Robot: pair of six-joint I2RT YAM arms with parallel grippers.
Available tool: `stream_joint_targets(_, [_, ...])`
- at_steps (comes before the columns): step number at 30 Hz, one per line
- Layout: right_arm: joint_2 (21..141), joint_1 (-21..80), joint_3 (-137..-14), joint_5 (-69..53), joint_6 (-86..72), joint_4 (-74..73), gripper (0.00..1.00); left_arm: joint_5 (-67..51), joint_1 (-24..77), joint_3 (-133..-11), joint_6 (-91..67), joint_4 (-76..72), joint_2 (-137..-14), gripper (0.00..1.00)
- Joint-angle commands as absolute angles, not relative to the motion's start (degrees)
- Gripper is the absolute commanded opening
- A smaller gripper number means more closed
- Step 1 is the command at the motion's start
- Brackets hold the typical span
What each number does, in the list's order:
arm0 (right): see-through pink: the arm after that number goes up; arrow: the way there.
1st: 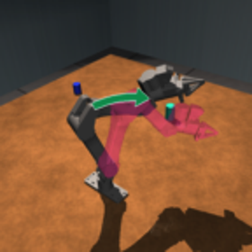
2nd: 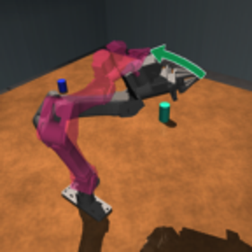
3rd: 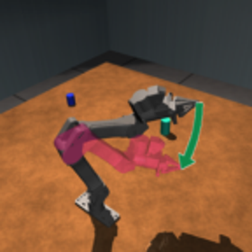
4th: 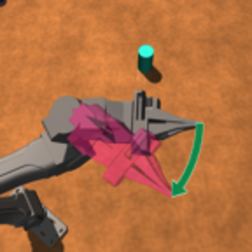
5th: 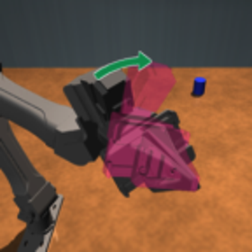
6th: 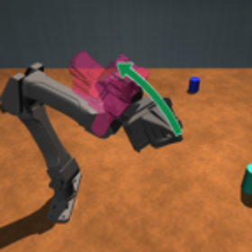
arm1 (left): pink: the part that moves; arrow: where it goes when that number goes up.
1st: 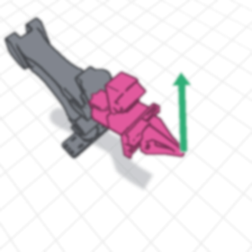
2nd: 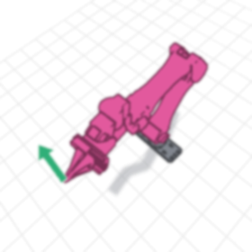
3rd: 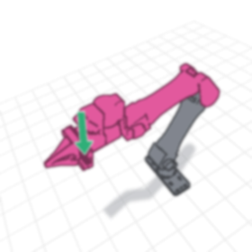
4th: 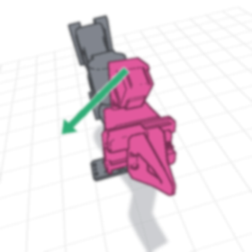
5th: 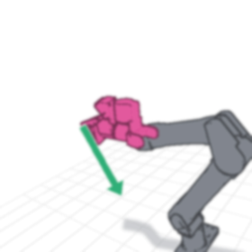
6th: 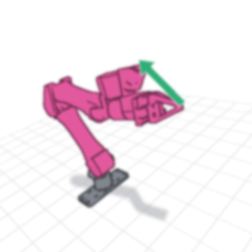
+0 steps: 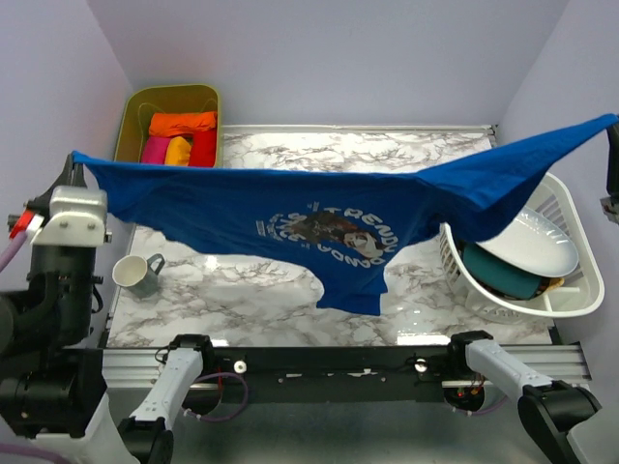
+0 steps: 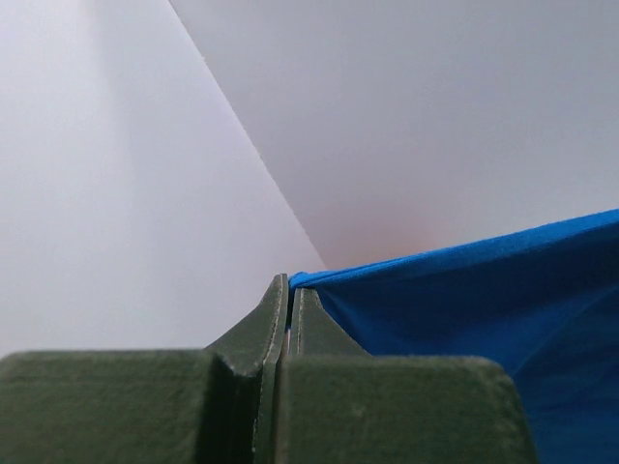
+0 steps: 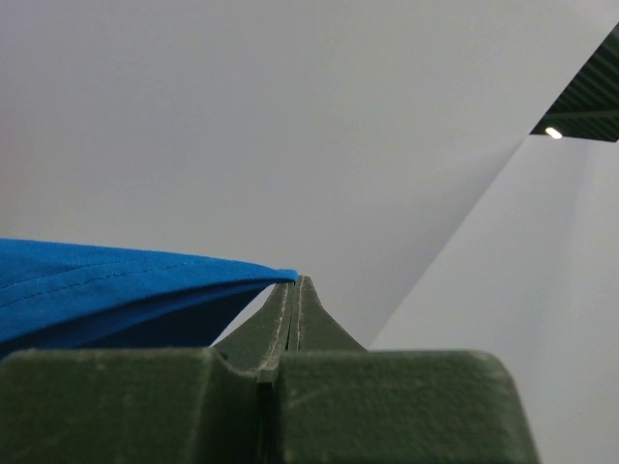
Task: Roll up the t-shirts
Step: Flatten out the T-shirt at the center of the board.
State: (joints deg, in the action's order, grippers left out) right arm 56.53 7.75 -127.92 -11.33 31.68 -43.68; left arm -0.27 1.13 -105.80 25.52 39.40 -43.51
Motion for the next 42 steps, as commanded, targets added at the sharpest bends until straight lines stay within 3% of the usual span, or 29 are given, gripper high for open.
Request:
stream_joint_targets(1, [53.62,7.38,-130.34,-10.72,33.14,-47.63,0.01,0.26,0.62,-109.15,24.09,43.32,-41.57,0.00])
stream_joint_targets(12, [49.31,7.21,-137.63,-11.87,29.62,-43.34,0.01,-2.11,0.53,-117.06,23.55,43.07,-39.55,0.00])
stream_joint_targets(16, [49.66,6.77,-134.75,-11.87,29.62,-39.82,0.01,-2.99,0.53,-115.67,25.22,42.54,-40.69,0.00])
stream_joint_targets(23, [53.25,6.85,-117.72,-11.69,31.81,-27.44,0.01,-5.70,0.53,-100.13,30.84,37.54,-43.06,0.00])
stream_joint_targets(29, [60.37,6.77,-102.25,-15.46,34.63,-23.12,0.01,-10.71,0.53,-79.21,33.57,34.45,-44.91,0.00])
stream_joint_targets(36, [72.40,6.94,-80.52,-22.76,36.47,-15.13,0.01,-19.77,1.14,-61.10,33.48,29.01,-58.93,0.00])
stream_joint_targets(42, [96.35,6.94,-84.89,-20.66,39.90,-13.89,0.01,-16.53,1.58,-66.15,35.85,24.52,-82.82,0.00])
